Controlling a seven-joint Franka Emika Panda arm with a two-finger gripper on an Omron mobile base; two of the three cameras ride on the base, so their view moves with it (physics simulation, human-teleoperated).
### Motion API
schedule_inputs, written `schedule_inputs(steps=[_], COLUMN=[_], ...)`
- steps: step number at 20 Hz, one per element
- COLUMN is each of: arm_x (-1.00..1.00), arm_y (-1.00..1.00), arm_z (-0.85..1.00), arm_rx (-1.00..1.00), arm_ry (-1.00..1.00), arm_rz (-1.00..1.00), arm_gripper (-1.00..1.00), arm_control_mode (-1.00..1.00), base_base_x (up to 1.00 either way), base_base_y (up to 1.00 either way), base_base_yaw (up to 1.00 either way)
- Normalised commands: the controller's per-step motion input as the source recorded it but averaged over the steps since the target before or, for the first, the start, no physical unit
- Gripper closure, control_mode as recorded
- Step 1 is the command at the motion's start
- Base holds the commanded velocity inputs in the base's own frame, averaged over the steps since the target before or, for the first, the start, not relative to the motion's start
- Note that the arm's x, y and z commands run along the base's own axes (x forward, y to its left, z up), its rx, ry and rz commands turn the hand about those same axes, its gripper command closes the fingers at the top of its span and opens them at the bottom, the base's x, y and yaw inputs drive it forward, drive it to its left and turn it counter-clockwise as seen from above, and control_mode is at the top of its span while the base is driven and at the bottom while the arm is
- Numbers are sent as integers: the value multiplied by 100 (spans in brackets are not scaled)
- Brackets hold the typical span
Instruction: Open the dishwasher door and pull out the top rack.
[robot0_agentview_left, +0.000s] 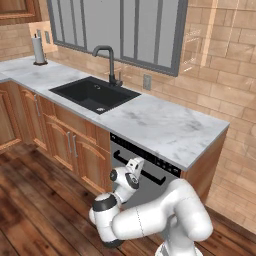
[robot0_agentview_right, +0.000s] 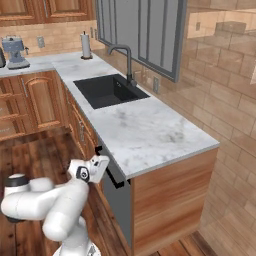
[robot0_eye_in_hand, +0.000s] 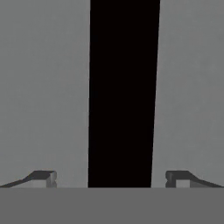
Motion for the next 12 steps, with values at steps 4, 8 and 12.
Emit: schedule_inputs(steps=[4, 8, 12], arm_x=[12, 8, -6], arm_y=[1, 23, 46], arm_z=[-53, -64, -76], arm_rx=[0, 0, 0], arm_ry=[0, 0, 0], arm_rz=[0, 0, 0], arm_gripper=[100, 100, 100], arm_control_mode=[-100, -100, -100], base_base_x=[0, 0, 0], base_base_y=[0, 0, 0], base_base_yaw=[0, 0, 0])
